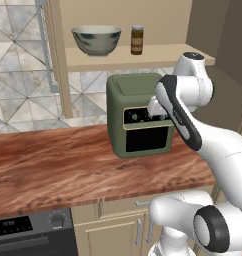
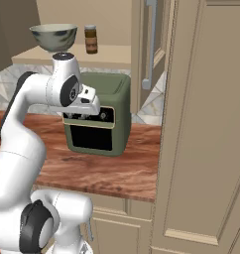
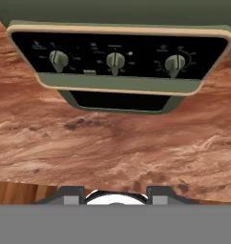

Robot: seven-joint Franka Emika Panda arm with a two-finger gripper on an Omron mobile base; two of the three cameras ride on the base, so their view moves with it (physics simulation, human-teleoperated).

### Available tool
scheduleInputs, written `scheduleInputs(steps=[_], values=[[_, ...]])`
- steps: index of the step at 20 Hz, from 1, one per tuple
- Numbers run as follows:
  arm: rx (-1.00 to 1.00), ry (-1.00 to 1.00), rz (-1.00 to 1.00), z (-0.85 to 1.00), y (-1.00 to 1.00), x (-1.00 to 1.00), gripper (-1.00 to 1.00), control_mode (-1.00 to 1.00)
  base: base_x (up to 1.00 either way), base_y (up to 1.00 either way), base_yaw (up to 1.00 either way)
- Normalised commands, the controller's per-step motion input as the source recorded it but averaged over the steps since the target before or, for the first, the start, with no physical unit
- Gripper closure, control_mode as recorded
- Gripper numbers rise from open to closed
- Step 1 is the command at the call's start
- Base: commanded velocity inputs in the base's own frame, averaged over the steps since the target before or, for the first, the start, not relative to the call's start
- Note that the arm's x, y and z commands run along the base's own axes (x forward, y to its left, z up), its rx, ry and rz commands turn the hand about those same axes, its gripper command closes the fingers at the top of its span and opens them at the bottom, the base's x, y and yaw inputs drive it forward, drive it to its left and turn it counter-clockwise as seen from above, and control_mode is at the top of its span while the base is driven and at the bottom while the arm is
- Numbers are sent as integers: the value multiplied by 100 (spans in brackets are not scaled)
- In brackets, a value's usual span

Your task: Take the cinnamon bottle from the cabinet and place it on the dining table, next to the plate with the cupcake. Then take the chocolate from the dining counter and place it on the cupcake plate.

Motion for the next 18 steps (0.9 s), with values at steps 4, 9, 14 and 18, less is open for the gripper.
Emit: scheduleInputs(steps=[4, 9, 14, 18], values=[[-3, 5, -2, 0, 7, 14, -100, -100, 0, 0, 0], [-6, -12, 1, 9, 0, 17, -100, -100, 0, 0, 0], [-5, -37, 7, 78, 0, 8, -100, -100, 0, 0, 0], [-1, -45, 5, 96, -1, 0, -100, -100, 0, 0, 0]])
